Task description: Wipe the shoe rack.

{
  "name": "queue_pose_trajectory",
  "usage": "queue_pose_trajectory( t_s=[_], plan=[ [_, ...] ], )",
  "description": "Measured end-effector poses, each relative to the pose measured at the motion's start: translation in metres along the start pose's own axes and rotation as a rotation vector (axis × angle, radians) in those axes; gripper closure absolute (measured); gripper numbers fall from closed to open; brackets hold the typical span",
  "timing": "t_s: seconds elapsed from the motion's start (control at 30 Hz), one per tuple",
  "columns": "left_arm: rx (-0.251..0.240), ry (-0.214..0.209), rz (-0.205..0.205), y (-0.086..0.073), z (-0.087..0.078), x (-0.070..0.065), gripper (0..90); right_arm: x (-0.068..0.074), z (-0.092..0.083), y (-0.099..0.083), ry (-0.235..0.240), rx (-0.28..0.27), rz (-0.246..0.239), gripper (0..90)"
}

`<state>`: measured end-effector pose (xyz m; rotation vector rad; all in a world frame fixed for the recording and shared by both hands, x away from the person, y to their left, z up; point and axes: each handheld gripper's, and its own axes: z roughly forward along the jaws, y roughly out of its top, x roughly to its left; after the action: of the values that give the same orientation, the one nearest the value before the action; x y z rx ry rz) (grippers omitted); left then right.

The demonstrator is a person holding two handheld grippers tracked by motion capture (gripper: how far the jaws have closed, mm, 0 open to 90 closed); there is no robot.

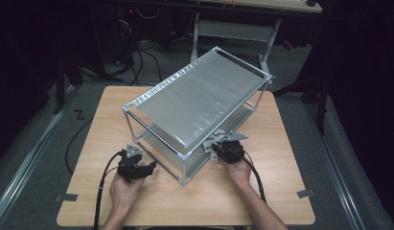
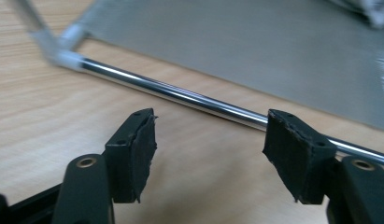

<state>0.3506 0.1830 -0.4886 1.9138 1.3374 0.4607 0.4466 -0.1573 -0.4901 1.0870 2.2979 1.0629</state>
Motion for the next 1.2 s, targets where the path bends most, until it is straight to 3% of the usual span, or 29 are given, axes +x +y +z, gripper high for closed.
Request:
queue_pose_trajectory(
  t_s=[0.1, 0.23, 0.4, 0.57, 0.7, 0.83, 0.93, 1.2],
  plan=[
    [-0.012, -0.04, 0.023, -0.004, -0.006, -0.016, 31.9, 0.0, 0.002, 0.0, -0.003, -0.004, 0.0, 79.2],
    [-0.009, -0.052, 0.075, -0.012, -0.007, -0.039, 30.5, -0.001, 0.004, -0.001, -0.001, -0.008, 0.01, 79.1],
    [-0.016, -0.081, 0.087, -0.016, -0.008, -0.053, 29.7, -0.001, 0.003, -0.001, -0.001, -0.006, 0.009, 79.1],
    [-0.025, -0.076, 0.1, -0.019, -0.011, -0.061, 29.4, -0.001, 0.004, 0.0, -0.01, -0.007, 0.008, 79.0],
    [-0.045, -0.093, 0.086, -0.019, -0.012, -0.064, 29.4, -0.002, 0.005, 0.001, -0.024, -0.002, 0.007, 79.0],
    [-0.082, -0.096, 0.114, -0.018, -0.018, -0.073, 29.4, -0.002, 0.006, 0.004, -0.037, 0.017, -0.009, 79.0],
    [-0.1, -0.114, 0.107, -0.017, -0.021, -0.077, 29.4, -0.003, 0.006, 0.005, -0.038, 0.019, -0.01, 79.0],
    [-0.117, -0.129, 0.152, -0.012, -0.025, -0.09, 29.5, -0.003, 0.007, 0.005, -0.041, 0.022, -0.007, 79.0]
  ],
)
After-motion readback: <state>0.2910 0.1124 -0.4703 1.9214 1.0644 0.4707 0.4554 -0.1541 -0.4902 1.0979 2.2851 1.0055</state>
